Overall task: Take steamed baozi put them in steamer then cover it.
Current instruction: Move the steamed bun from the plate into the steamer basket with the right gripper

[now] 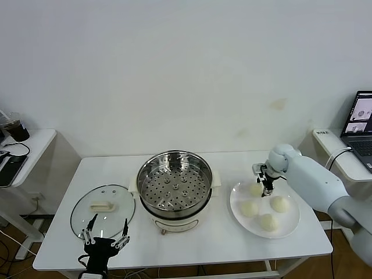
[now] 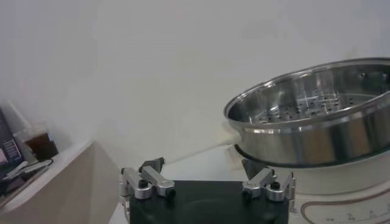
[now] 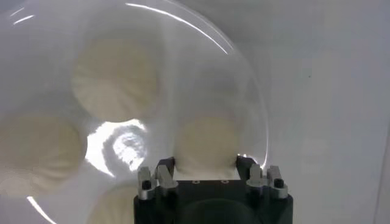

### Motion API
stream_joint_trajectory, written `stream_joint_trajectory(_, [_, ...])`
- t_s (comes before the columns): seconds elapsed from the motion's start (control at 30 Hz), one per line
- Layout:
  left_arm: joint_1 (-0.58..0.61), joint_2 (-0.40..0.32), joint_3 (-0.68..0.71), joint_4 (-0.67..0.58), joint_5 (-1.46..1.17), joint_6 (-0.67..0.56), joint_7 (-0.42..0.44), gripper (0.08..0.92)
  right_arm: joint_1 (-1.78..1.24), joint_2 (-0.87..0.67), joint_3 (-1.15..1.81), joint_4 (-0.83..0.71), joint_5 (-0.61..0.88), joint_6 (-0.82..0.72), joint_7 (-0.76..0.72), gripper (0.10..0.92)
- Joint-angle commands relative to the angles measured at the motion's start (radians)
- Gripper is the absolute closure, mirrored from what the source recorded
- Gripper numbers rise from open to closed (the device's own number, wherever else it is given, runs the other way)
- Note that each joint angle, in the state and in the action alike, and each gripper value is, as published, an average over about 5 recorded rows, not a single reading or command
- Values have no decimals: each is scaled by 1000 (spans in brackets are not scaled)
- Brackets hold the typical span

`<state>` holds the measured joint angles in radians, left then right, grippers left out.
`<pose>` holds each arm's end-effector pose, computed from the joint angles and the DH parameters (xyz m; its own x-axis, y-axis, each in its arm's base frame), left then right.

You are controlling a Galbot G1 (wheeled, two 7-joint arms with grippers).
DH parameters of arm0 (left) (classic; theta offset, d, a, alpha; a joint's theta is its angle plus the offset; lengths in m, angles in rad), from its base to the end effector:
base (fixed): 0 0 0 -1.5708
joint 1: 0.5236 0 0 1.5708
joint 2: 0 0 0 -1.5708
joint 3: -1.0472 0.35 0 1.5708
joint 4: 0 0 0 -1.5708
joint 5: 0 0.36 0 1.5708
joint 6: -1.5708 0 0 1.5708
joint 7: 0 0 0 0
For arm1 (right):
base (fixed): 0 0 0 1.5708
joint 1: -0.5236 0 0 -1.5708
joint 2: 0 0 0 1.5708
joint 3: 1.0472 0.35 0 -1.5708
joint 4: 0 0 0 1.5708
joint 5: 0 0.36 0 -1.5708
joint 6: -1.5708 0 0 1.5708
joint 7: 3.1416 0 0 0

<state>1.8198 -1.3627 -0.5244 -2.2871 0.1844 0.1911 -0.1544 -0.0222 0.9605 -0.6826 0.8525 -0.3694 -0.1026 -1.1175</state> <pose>0.1169 0.0237 -0.2691 -0.9787 -0.0750 0.1910 -0.0011 0.9327 0.3606 0.5853 -0.1288 -0.2424 -0.1947 0.0157 0.9807 -0.9745 -0.1167 -0.1916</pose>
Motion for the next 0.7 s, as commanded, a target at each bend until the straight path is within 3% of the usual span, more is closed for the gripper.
stream_joint_trajectory(0.03, [0, 3, 1, 2, 0, -1, -1, 177, 34, -18, -9, 13, 31, 6, -14, 397])
stream_joint_trajectory(0.43, [-7, 17, 7, 6, -1, -1, 0, 177, 295, -120, -139, 195, 273, -18, -47, 403])
stream_joint_trajectory(0.7, [-21, 23, 12, 18, -4, -2, 0, 177, 567, -76, -318, 307, 463, -46, -38, 397])
